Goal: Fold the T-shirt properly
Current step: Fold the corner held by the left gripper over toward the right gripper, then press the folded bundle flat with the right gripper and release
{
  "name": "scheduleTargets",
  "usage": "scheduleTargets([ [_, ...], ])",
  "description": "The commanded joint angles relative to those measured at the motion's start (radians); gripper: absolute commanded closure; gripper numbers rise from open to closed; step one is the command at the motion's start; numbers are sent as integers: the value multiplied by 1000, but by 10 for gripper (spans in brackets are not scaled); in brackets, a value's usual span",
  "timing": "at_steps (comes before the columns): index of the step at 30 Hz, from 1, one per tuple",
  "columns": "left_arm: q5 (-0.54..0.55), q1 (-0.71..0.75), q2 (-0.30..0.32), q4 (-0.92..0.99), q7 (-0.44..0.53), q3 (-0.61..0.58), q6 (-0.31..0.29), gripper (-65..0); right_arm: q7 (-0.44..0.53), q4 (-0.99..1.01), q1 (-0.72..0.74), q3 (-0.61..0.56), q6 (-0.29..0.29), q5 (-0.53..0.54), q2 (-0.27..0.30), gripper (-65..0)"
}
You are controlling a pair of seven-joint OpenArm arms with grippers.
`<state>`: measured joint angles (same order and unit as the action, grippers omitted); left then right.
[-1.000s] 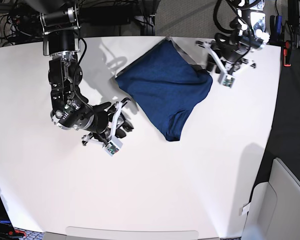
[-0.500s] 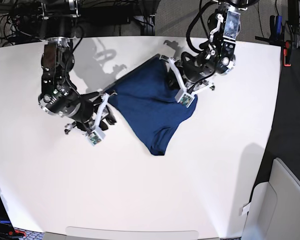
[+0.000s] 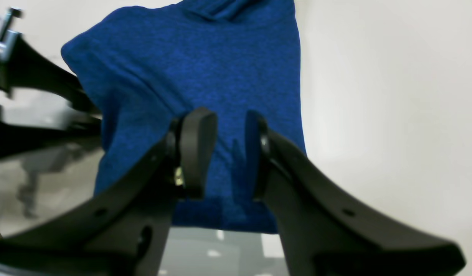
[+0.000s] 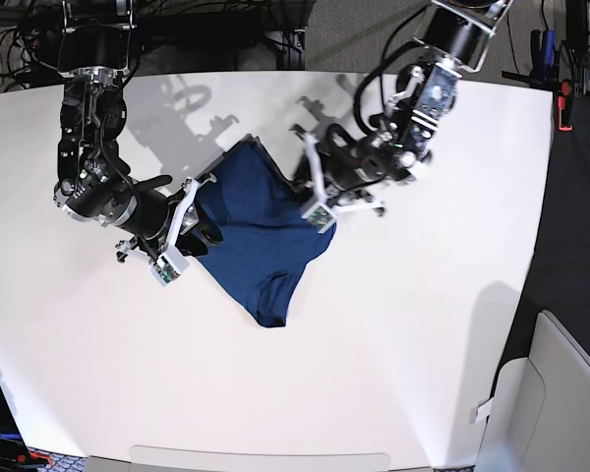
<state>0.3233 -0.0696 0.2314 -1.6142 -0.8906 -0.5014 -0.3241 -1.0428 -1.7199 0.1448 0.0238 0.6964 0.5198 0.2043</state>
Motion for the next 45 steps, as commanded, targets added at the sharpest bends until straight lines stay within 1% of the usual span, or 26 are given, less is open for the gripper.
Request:
scheduleTargets([
  [1,-6,-14,15,-33,-17,23,3,-141,26,-21,22,14,2,12,7,-175],
  [4,-6,20,49,-44,-35,85,3,-141,26,-21,22,63,2,13,4,-175],
  [7,-6,20,50,-21,17,111,3,-141,26,-21,22,84,2,15,5,-175],
  [10,-6,1,44,35,43,108,3,-141,26,-21,22,89,2,15,7,-175],
  [14,-6,-74,-16,105,44,105,3,-141,26,-35,9,104,2,16,8,-175],
  [17,-6,-117,-53,116,44,103,3,-141,25,-71,-21,138,2,16,8,-175],
  [19,-6,-146,-85,117,44,102,3,-141,25,-87,-32,141,2,16,8,-175],
  [23,-6,-212,-131,190,49,23,3,-141,25,-90,-53,153,2,16,8,-175],
  [26,-6,-253,-163,262,133,-47,3,-141,25,-91,-63,158,2,18,10,-175],
  [28,-6,-266,-175,300,192,-87,3,-141,3,-93,-66,158,2,41,22,-175],
  [29,-6,-276,-180,312,205,-102,3,-141,-4,-101,-64,155,2,53,25,-175],
  [31,-6,-295,-181,318,193,-125,3,-141,-8,-122,-61,149,2,67,25,-175],
  [33,-6,-298,-175,295,186,-125,4,-141,-8,-133,-60,146,2,67,24,-175],
  [35,-6,-296,-135,265,182,-105,4,-141,-8,-133,-52,136,2,67,22,-175],
  [37,-6,-286,-93,226,158,-53,4,-141,-8,-131,-30,80,2,64,21,-175],
  [38,-6,-258,-69,203,149,-13,4,-141,-8,-130,-15,46,2,61,17,-175],
  [40,-6,-206,-28,140,138,82,4,-141,-8,-108,16,-6,2,52,-7,-175],
  [42,-6,-152,-5,91,126,152,4,-141,-8,-62,46,-35,2,29,-26,-175],
  [45,-6,-65,16,12,101,260,4,-141,-8,65,114,-101,2,-22,-68,-175],
])
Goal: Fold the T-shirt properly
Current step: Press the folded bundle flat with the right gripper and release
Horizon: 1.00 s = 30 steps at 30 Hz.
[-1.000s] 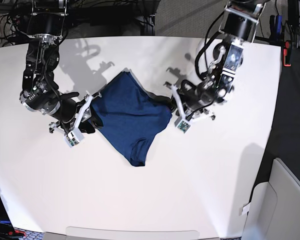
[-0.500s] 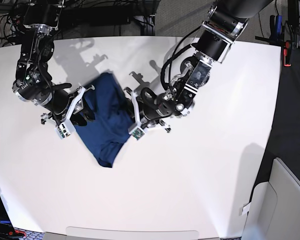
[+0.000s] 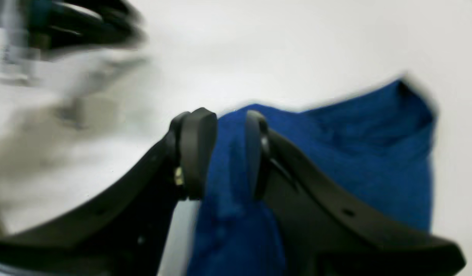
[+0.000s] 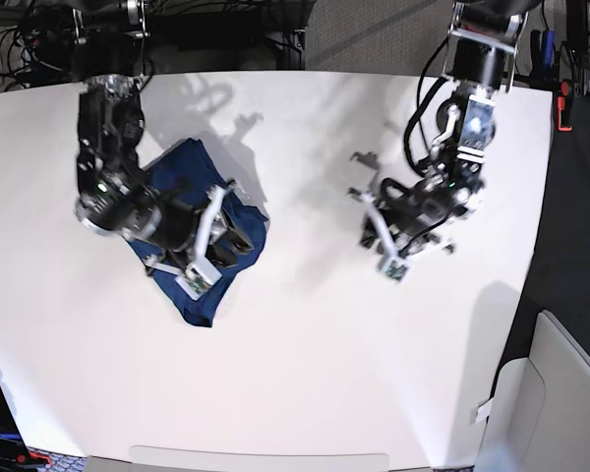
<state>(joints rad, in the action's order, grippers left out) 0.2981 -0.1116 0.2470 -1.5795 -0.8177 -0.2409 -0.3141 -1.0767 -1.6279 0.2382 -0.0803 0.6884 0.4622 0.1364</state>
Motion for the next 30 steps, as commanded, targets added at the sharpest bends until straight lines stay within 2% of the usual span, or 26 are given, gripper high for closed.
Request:
scheduleTargets([
  [1,19,13,1,-54,19,33,-6,-141,26,18,43,-17,10,16,-13,-175],
  [6,19,148,1,-187,7,168,-6,-141,48,176,126,-31,10,-132,-63,-175],
  [10,19,218,1,-249,7,225,-6,-141,115,348,183,-36,10,-240,-85,-175],
  [13,20,261,1,-290,7,259,-7,-141,177,486,223,-34,10,-268,-96,-175],
  [19,20,315,1,-339,7,292,-7,-141,312,544,237,-28,10,-268,-28,-175],
  [30,25,384,-1,-351,14,292,-7,-141,413,544,237,-26,10,-268,110,-175],
])
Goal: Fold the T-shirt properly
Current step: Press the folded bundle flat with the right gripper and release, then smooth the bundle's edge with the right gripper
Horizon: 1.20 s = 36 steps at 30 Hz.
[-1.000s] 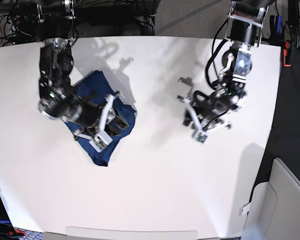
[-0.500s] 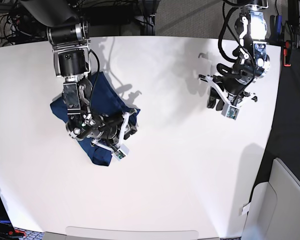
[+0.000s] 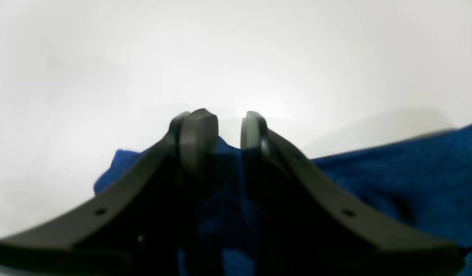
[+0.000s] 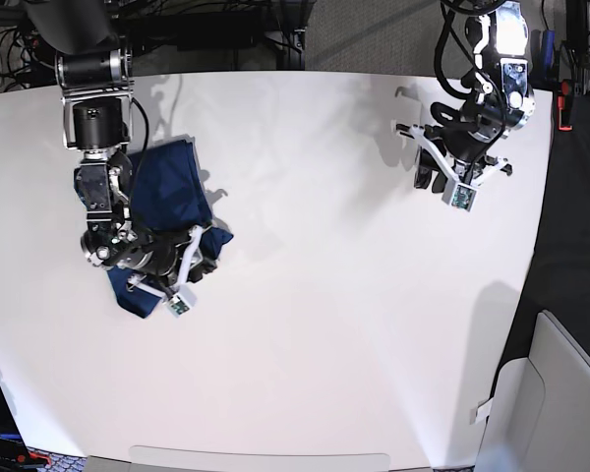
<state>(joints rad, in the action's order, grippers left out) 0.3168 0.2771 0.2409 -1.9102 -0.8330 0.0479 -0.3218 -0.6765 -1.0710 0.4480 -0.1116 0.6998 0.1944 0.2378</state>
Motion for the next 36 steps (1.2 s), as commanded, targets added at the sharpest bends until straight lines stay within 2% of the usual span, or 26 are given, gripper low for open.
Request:
scheduleTargets([
  [1,6,-3,5,-21,31,4,0,-141,21,-15,27,5,-2,0,19,-175],
  [7,6,18,4,-58,31,4,0,-141,73,-21,27,11,-2,0,42,-175],
  [13,6,18,2,-78,24,-3,0,-141,70,-94,22,100,-2,3,-1,-175],
  [17,8,18,2,-78,24,-4,0,-141,-16,-288,-30,118,-2,6,-7,-175],
  [23,8,18,1,-78,24,-6,0,-141,-200,-694,-223,120,-2,58,4,-175],
  [26,8,18,1,-76,24,-6,0,-141,-271,-840,-366,180,-2,58,18,-175],
  [31,8,15,1,-73,24,-6,0,-141,-283,-967,-579,266,-2,66,22,-174],
  [36,8,12,1,-71,24,-6,0,-141,-285,-966,-711,379,-2,170,44,-174],
])
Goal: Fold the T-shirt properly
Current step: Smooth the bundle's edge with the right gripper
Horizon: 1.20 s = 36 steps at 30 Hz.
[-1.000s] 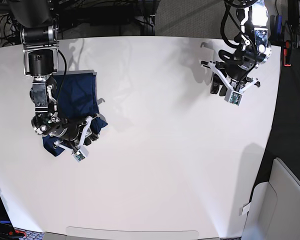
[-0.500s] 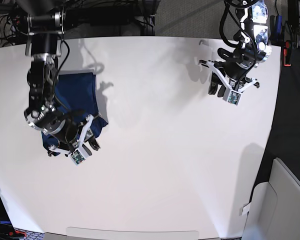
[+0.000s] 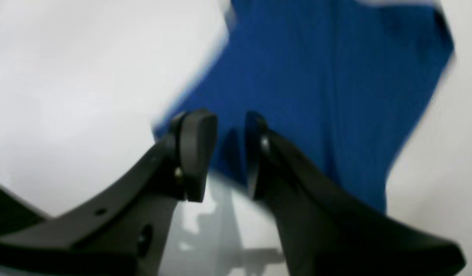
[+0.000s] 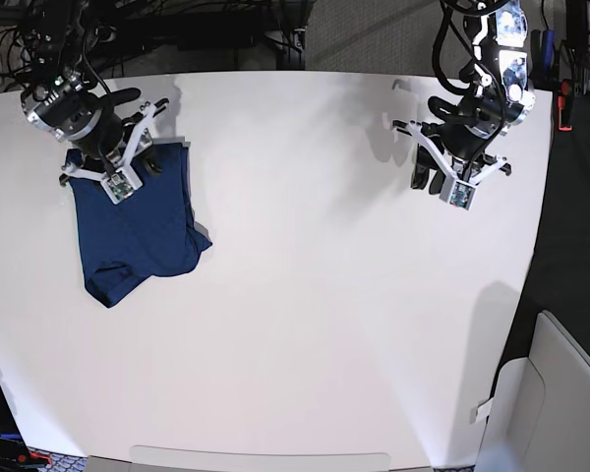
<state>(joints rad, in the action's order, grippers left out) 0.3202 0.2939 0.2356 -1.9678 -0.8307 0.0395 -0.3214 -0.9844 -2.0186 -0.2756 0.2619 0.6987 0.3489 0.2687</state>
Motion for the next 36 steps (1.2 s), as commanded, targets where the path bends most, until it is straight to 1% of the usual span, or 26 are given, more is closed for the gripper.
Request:
scheduleTargets([
  [1,4,-5,6,-14,21,3,0,-141,25,-17,3,23,-1,19,17,-174],
  [4,4,-6,6,-12,21,3,0,-141,25,-4,2,76,-1,16,13,-174],
  [6,4,-6,6,-12,21,3,0,-141,29,25,12,83,-1,16,13,-174],
  [8,4,-6,5,-12,21,3,0,-141,25,78,54,81,-1,14,13,-174],
  [13,6,-6,5,-12,21,3,0,-141,26,328,154,78,-1,14,10,-174],
  [17,6,-6,5,-12,20,3,0,-141,32,545,255,87,-1,14,-18,-174],
  [18,6,-6,5,-12,20,3,0,-141,37,579,276,87,-1,14,-22,-174],
  [20,6,-6,5,-12,20,3,0,-141,78,634,309,84,-1,14,-24,-174],
  [25,6,-8,5,-12,20,3,0,-141,152,749,396,80,-1,14,-24,-174],
  [30,6,-8,5,-12,20,3,0,-141,155,838,485,80,-1,14,-21,-174],
  [36,6,-8,5,-14,20,3,0,-141,147,792,508,81,-1,22,-22,-174],
])
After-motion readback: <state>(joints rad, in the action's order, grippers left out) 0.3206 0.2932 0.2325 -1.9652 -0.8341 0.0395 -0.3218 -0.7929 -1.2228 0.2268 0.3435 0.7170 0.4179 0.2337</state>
